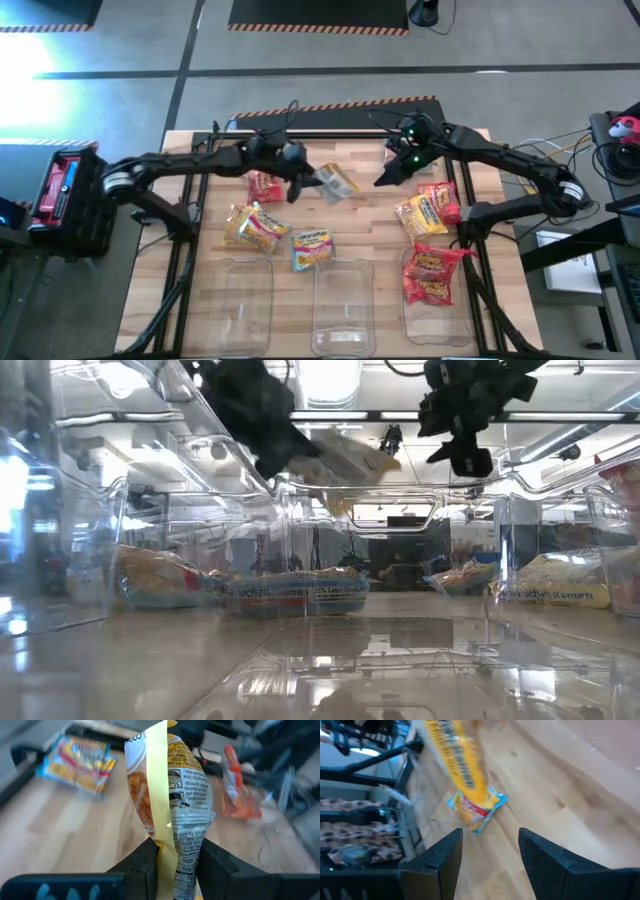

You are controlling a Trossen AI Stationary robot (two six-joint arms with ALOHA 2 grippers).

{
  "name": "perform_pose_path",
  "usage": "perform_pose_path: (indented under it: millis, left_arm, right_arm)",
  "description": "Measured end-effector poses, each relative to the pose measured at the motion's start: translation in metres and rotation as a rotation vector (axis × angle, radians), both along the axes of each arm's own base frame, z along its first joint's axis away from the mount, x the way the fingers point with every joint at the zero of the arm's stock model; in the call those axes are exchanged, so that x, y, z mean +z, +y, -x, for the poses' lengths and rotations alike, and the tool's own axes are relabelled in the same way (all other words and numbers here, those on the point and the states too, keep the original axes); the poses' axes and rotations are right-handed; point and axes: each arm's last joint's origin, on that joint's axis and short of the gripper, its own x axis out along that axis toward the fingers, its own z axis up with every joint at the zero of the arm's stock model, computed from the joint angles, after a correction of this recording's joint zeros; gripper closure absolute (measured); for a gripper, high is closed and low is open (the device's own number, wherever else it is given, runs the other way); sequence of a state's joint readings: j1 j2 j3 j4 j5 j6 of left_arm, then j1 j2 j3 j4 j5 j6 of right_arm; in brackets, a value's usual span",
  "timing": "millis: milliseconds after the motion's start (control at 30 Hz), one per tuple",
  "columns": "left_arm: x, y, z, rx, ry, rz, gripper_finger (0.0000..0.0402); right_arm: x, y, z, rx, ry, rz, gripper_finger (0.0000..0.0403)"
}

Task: Sort Maruchan noodles
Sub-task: Put the yellow noodle pack into the middle transparent bin

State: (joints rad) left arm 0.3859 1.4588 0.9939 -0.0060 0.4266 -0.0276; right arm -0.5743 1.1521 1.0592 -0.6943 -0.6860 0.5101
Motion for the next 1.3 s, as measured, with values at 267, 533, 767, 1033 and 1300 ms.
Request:
perform_pose_path:
  millis: [267, 533, 767, 1033, 1300]
  left_arm:
    - [0.036, -0.012, 0.025, -0.066, -0.092, -0.175, 0.0314]
    - [0.040, -0.028, 0.026, -0.123, -0.098, -0.192, 0.0324]
    - [0.044, -0.055, 0.018, -0.189, -0.130, -0.170, 0.0325]
    - [0.049, -0.098, 0.012, -0.242, -0.159, -0.073, 0.0326]
    - [0.047, -0.126, 0.011, -0.099, -0.110, 0.013, 0.0326]
  right_arm:
    - [0.002, 0.004, -0.009, -0.071, -0.026, -0.169, 0.0220]
    - [0.009, 0.018, -0.024, -0.015, -0.119, -0.256, 0.0220]
    - [0.002, 0.037, -0.027, 0.111, -0.086, -0.357, 0.0234]
    - [-0.002, 0.055, -0.029, 0.277, -0.110, -0.315, 0.0238]
    - [-0.005, 0.057, -0.030, 0.335, -0.141, -0.245, 0.0244]
